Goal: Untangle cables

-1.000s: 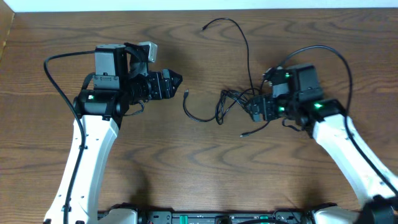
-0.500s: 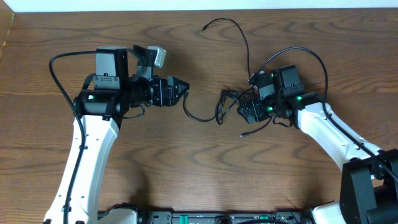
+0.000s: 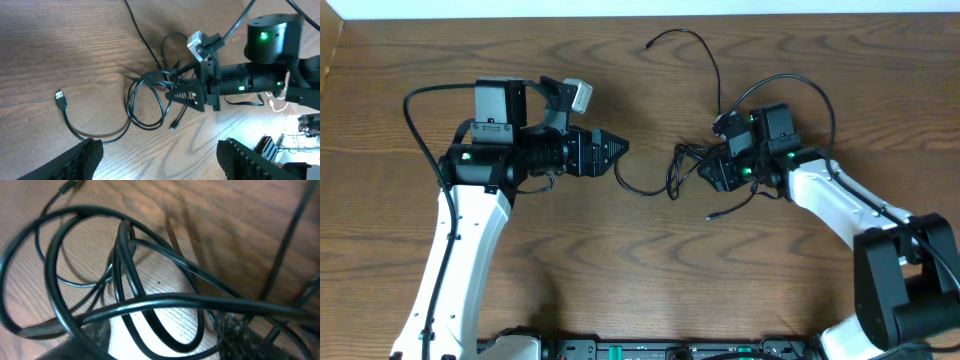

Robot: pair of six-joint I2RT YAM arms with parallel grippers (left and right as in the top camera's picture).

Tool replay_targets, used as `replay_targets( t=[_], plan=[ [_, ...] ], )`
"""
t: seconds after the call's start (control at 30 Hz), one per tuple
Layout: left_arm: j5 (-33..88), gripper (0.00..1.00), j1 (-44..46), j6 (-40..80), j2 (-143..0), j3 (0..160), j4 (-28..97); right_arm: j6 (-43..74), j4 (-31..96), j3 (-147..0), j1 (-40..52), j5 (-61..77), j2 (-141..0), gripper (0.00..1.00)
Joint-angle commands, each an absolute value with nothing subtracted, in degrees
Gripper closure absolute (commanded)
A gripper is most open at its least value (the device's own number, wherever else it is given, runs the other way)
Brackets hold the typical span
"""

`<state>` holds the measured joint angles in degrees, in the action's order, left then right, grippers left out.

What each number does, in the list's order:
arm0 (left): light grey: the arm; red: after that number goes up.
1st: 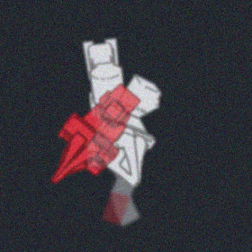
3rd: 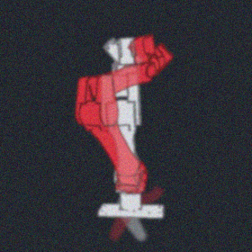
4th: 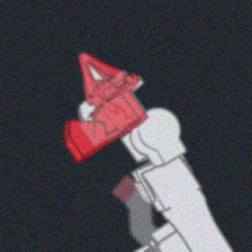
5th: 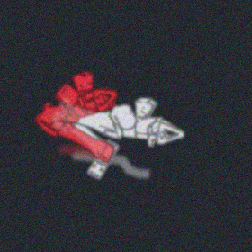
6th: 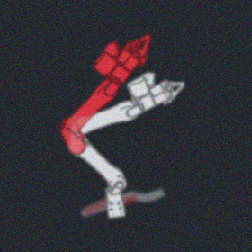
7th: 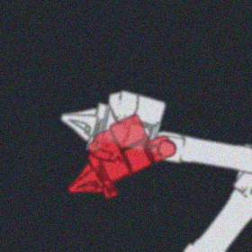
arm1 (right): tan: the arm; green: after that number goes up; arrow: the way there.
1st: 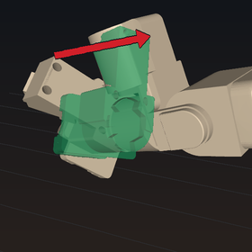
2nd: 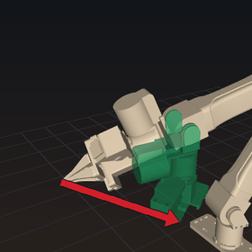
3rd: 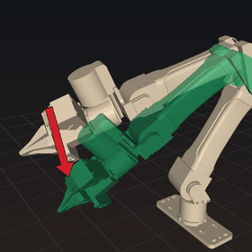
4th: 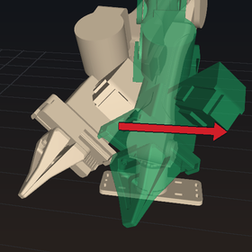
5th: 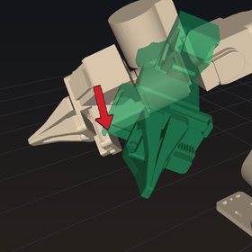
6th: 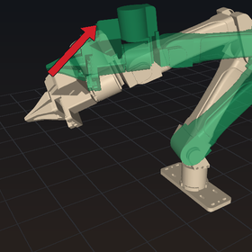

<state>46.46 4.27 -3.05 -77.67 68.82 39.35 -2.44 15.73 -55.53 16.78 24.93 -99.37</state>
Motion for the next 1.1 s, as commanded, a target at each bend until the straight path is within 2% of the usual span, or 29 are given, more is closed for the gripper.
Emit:
replay_targets(
  t=[0.0, 0.03, 0.23, 0.37, 0.6, 0.83, 1.07],
  plan=[
    [47.6, 0.22, 4.2, -3.9, -77.1, 68.3, 39.9, -2.1, 15.4, -55.3, 17.5, 26.6, -100.4, 0.93],
    [47.6, 0.22, 4.2, -3.9, -77.1, 68.3, 40.1, -1.7, 15.4, -55.3, 17.7, 26.6, -100.4, 0.99],
    [47.6, 0.21, 6.3, -5.0, -77.1, 68.3, 41.8, 1.7, 17.5, -59.3, 17.9, 28.9, -99.2, 0.99],
    [47.6, 0.21, 8.8, -5.6, -77.1, 68.3, 41.7, 1.7, 25.1, -67.2, 18.0, 31.3, -98.1, 0.99],
    [47.6, 0.21, 11.5, -6.8, -78.2, 68.3, 37.5, 0.1, 39.3, -79.0, 18.2, 31.2, -97.8, 0.99],
    [48.1, 0.21, 11.7, -7.1, -84.4, 68.3, 32.5, -0.3, 42.7, -81.1, 18.2, 31.3, -95.3, 0.99],
    [65.8, 0.21, 11.9, -9.9, -92.9, 68.3, 26.2, -0.3, 42.9, -81.1, 18.0, 31.2, -92.0, 0.99]
  ],
)
